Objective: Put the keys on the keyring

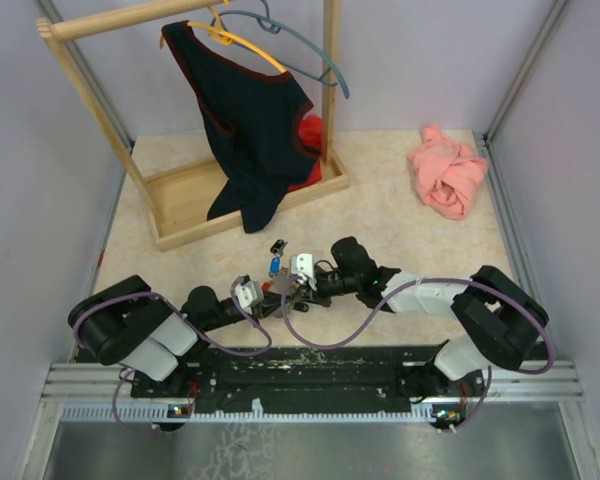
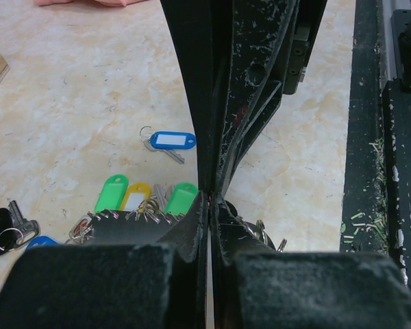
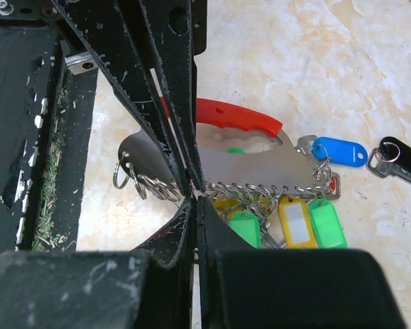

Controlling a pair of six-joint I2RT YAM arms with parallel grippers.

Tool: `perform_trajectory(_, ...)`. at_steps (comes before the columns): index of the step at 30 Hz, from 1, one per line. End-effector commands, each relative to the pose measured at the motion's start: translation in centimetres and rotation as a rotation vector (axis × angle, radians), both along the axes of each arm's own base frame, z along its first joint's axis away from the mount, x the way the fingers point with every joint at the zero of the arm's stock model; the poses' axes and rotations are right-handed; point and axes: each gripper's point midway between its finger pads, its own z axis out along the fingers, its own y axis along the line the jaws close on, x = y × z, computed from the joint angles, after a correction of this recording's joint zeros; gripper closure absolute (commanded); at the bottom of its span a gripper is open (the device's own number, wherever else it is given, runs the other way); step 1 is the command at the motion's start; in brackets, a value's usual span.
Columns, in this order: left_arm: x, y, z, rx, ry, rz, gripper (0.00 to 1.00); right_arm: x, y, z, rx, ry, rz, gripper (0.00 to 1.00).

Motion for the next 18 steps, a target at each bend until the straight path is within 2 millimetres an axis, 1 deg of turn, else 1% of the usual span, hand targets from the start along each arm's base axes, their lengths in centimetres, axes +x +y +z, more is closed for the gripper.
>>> perform_trajectory(1, -0.6, 0.2, 4.1, -0.133, -0.089, -0.021, 0.99, 0.9, 0.2, 0.7, -0.02, -0.056, -0.012, 1.0)
perform_trajectory(7, -0.9, 0.1, 4.0, -0.129, -0.085, -0.041, 0.99, 1.0, 0.8, 0.8, -0.006, -0.04, 0.002, 1.0)
perform_trajectory(10, -0.9, 0.1, 3.9, -0.128, -0.085, -0.043, 0.99, 0.7, 0.9, 0.7, 0.002, -0.03, 0.016, 0.93)
perform_trajectory(12, -0.9, 0.1, 3.9, -0.129, -0.086, -0.044, 0.99, 0.4, 1.1, 0.9, 0.015, -0.024, 0.03, 0.91)
perform_trajectory(18, -0.9, 0.0, 3.9, -0.133, -0.084, -0.048, 0.99, 0.3, 1.5, 1.5, 0.057, -0.028, 0.039, 0.89)
